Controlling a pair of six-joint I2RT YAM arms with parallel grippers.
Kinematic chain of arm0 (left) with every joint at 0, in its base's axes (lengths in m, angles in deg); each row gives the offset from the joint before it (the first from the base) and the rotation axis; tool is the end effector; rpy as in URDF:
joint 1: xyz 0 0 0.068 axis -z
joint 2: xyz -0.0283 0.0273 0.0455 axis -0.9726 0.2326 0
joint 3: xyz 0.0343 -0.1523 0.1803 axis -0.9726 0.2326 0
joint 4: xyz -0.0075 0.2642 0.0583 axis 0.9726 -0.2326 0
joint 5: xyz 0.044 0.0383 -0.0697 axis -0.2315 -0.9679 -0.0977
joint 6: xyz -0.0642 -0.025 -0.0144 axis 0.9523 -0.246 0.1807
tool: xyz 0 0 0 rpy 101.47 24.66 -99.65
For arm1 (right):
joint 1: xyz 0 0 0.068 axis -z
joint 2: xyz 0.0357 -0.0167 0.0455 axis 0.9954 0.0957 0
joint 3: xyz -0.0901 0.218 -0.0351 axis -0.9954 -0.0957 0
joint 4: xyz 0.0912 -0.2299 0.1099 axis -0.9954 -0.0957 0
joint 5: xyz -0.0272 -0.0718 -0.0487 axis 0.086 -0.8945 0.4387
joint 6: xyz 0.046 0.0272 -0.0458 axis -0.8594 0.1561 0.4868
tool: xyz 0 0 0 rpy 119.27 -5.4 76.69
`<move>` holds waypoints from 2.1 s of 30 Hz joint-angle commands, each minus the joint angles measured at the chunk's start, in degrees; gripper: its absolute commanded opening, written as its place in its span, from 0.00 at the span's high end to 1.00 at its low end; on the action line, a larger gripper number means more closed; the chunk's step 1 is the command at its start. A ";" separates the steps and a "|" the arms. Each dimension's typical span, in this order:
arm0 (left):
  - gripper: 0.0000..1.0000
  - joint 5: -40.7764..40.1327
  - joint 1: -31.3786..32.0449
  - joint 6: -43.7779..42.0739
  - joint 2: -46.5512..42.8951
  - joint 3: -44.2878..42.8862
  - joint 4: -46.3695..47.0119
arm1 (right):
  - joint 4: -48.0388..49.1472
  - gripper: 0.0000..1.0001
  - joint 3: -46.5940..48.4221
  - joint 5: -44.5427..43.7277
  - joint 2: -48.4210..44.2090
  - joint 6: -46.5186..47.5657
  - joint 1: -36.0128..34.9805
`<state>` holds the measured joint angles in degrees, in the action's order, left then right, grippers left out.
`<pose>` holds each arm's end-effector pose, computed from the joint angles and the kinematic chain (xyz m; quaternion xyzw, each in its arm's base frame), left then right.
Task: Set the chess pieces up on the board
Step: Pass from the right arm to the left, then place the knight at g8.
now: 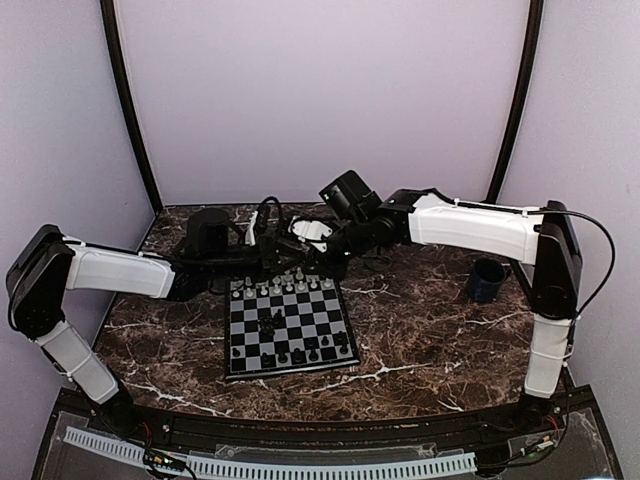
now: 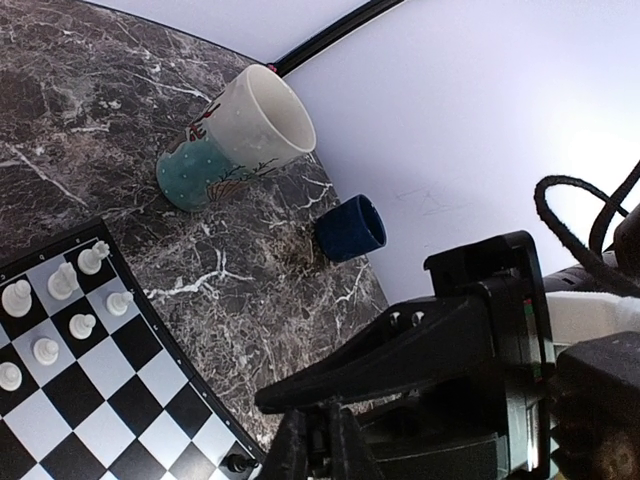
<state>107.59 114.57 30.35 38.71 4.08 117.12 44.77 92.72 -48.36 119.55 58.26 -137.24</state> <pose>0.2772 -0.2512 0.1894 0.0789 0.7555 -0.5659 0.3204 0.2675 0.3660 0.2238 -0.5836 0.7177 0.1680 0.3407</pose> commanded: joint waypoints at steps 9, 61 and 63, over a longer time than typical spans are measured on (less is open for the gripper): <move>0.98 -0.34 0.33 -26.35 -7.45 -4.93 -23.90 | 0.38 0.62 -10.12 13.71 -9.03 -1.41 8.55; 0.97 -31.12 19.46 -36.33 -21.64 13.68 -47.29 | 4.82 0.62 -25.26 36.51 -17.24 -1.10 24.26; 0.97 -30.65 19.46 -36.44 -21.06 13.92 -46.56 | 4.74 0.62 -25.07 36.59 -17.02 -1.09 24.26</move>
<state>75.99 133.74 -6.50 16.99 16.93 68.40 48.74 66.86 -13.21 102.88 56.82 -112.91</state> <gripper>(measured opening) 0.078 0.379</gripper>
